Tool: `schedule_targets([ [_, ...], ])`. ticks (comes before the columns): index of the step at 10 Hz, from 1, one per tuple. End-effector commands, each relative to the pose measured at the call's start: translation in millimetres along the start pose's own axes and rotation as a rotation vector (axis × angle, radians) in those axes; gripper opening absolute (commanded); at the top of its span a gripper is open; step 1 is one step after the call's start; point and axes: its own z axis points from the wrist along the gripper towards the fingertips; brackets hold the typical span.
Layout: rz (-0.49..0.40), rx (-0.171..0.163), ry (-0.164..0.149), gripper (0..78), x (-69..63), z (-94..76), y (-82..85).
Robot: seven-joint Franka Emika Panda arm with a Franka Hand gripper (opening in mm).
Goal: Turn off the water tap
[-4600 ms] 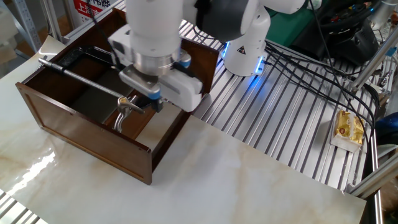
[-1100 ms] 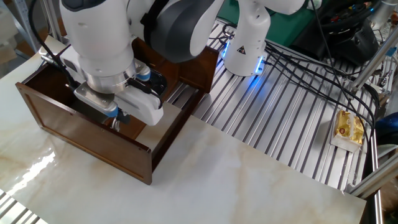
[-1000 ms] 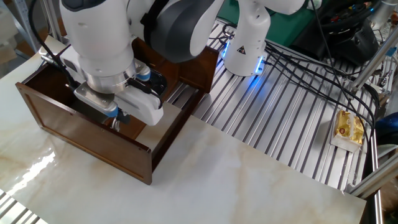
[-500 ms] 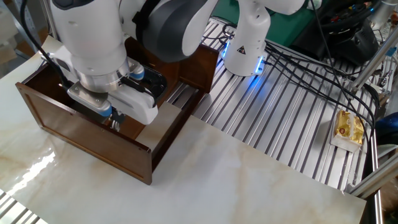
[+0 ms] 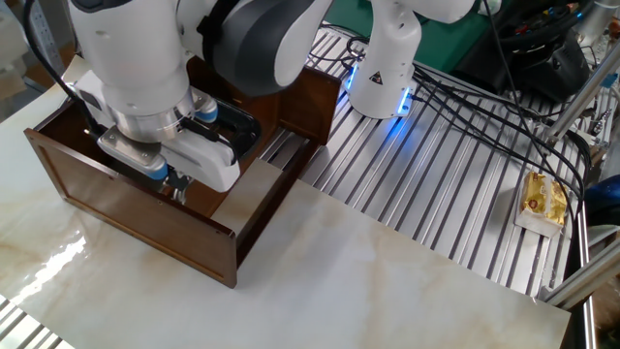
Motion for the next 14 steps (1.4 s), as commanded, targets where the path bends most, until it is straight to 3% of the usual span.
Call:
schedule_targets([
  [1,-0.007,0.007,-0.003,0.0,-1.0,-1.6,-6.4],
  [8,-0.033,0.009,-0.001,0.0,-9.6,-1.7,-17.4],
  [14,0.014,-0.009,0.000,0.0,-15.0,-3.0,-0.6],
])
